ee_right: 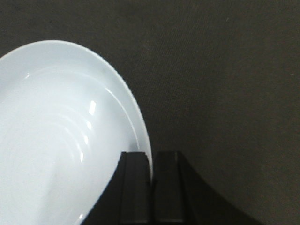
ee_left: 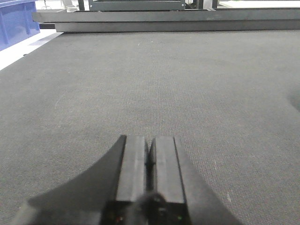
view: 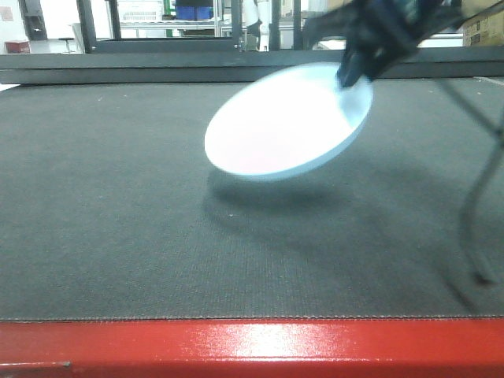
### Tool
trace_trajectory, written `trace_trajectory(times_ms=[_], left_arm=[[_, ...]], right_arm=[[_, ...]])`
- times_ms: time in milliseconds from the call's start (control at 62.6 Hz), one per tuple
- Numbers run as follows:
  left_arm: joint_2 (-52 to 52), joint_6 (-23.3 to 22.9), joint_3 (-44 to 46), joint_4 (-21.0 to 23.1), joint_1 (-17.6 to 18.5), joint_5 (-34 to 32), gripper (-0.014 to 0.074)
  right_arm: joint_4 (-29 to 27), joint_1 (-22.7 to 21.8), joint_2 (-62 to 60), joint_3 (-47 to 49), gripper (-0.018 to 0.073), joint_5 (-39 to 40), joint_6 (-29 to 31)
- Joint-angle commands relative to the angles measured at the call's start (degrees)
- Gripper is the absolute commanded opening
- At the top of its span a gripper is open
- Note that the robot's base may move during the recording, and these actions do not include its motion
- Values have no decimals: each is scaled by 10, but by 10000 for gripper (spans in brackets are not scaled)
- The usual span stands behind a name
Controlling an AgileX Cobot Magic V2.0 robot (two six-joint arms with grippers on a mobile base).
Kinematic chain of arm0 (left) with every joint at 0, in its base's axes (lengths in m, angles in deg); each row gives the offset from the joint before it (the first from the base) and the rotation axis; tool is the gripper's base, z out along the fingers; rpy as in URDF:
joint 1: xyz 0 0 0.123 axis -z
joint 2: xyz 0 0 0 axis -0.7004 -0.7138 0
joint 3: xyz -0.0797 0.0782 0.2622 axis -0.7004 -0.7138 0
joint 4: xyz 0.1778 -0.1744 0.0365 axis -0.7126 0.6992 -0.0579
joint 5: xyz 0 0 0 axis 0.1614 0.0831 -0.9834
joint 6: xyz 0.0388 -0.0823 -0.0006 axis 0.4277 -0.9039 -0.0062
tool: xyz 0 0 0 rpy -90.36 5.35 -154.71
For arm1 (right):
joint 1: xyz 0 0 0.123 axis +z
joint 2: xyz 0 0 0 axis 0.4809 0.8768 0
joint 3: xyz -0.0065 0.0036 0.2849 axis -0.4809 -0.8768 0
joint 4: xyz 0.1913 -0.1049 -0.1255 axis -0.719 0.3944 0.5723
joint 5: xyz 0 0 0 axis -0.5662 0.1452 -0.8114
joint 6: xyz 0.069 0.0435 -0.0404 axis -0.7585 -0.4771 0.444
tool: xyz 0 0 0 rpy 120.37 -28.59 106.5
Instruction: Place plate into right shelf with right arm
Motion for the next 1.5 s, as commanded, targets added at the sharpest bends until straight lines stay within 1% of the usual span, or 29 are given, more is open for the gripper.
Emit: trace_trajectory(times_ms=[0,287,495,687,958,1118,1485], left_arm=[[7,-1,-5,2,2,-49,-47],[7,-1,-5,2,2,-49,-47],[7,-1,-5,2,2,-49,-47],[7,-1,-5,2,2,-49,-47],[7,-1,-5,2,2,-49,-47],[7,-1,-5,2,2,-49,-47],[7,-1,-5,2,2,-49,-47]], right_arm=[[9,-2,-101,-38,54,67,5],[19,-1,-338,-238,54,124,5],[23,-1,-507,-321,54,144,5],[28,-1,-614,-330,54,134,5],[28,-1,-710,-330,54,167,5],[28,-1,-728,-330,54,194,5],[28,-1,-728,-330,54,193,5]])
